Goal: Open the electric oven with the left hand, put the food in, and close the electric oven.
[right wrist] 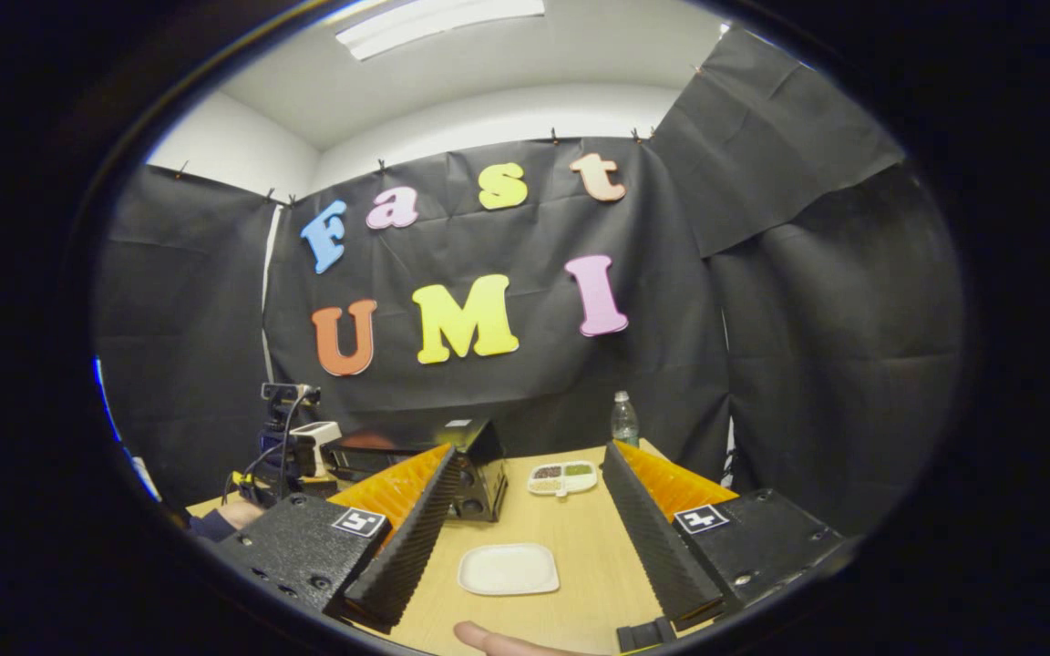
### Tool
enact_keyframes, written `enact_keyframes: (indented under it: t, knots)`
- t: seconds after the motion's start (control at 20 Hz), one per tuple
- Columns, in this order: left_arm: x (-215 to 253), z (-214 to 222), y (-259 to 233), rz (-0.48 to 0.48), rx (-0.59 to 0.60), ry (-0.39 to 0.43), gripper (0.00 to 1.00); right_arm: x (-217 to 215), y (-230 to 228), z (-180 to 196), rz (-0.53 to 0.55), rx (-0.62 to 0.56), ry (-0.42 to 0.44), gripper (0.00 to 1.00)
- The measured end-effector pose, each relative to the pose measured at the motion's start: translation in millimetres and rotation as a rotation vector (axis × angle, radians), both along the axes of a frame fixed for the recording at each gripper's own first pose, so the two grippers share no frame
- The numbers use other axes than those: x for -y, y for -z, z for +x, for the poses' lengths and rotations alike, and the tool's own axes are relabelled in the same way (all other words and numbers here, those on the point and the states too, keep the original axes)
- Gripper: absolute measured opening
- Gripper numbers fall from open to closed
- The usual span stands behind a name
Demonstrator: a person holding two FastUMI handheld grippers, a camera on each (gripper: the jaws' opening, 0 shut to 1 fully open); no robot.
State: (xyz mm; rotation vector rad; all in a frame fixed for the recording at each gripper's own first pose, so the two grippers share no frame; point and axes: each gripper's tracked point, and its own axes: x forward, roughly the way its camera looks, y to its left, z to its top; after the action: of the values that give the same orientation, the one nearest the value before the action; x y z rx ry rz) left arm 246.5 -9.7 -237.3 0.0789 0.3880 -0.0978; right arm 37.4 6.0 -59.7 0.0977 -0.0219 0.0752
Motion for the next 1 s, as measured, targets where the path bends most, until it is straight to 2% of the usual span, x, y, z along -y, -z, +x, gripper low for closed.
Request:
enact_keyframes:
  t: [0.1, 0.2, 0.35, 0.55, 0.6, 0.75, 0.8, 0.95, 1.0]
  knots:
    - [-10, 8, -12, 0.027, 0.037, -0.022, 0.98, 1, 1, 0, -0.006, -0.004, 0.005, 0.96]
    - [-11, 4, -24, 0.006, 0.048, -0.024, 0.98, 2, 1, 0, -0.011, -0.008, 0.006, 0.96]
    - [-7, -17, -53, -0.041, 0.096, -0.011, 0.98, 2, -1, -1, -0.013, -0.005, 0.013, 0.96]
    - [-15, -48, -97, -0.058, 0.170, -0.024, 1.00, -6, -7, -9, -0.031, 0.005, 0.007, 0.96]
    - [-15, -55, -108, -0.065, 0.184, -0.027, 0.97, -7, -9, -11, -0.038, 0.008, 0.007, 0.96]
    - [-19, -76, -138, -0.081, 0.223, -0.029, 0.97, -9, -15, -17, -0.047, 0.023, 0.018, 0.96]
    - [-21, -84, -148, -0.079, 0.236, -0.033, 1.00, -9, -17, -19, -0.048, 0.028, 0.023, 0.96]
    - [-23, -112, -174, -0.087, 0.279, -0.034, 0.97, -9, -22, -23, -0.062, 0.038, 0.037, 0.96]
    - [-22, -122, -181, -0.087, 0.289, -0.030, 0.86, -10, -23, -24, -0.064, 0.038, 0.041, 0.96]
